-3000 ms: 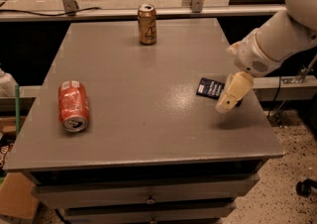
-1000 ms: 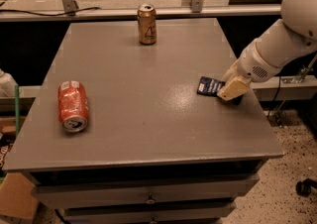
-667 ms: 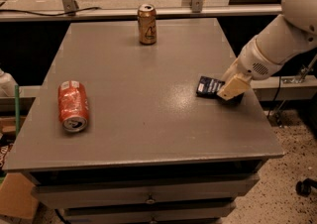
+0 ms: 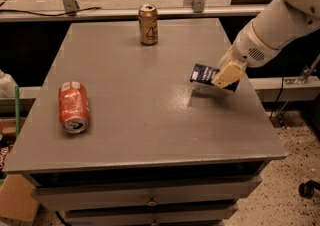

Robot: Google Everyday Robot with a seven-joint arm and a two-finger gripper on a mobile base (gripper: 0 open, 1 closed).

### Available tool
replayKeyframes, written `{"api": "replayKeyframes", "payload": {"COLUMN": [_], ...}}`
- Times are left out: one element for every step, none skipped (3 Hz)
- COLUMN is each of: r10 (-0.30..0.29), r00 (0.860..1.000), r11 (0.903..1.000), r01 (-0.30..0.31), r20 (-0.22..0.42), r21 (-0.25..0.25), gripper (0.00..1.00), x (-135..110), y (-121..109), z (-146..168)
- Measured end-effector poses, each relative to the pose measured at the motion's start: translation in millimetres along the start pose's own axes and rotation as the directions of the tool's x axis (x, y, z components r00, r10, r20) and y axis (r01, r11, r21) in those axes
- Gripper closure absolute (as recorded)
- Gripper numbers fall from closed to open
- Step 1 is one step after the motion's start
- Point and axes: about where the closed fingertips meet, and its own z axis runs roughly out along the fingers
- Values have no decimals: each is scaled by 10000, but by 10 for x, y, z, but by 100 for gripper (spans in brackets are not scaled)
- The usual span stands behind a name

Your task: Move rxbar blueberry near orange can

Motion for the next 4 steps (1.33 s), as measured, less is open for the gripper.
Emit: {"api": "replayKeyframes", "payload": {"r10": [-49, -121, -283, -667], "r00": [9997, 9976, 9968, 9961], "r11": [9994, 9974, 9942, 9910], "r01": [41, 72, 204, 593], "r20": [231, 675, 746, 583], "r21": [352, 721, 1053, 1200], "gripper": [100, 100, 100, 100], "x": [-117, -324, -568, -891], "y": [-127, -386, -690, -947], "z": [-1, 23, 143, 359]}}
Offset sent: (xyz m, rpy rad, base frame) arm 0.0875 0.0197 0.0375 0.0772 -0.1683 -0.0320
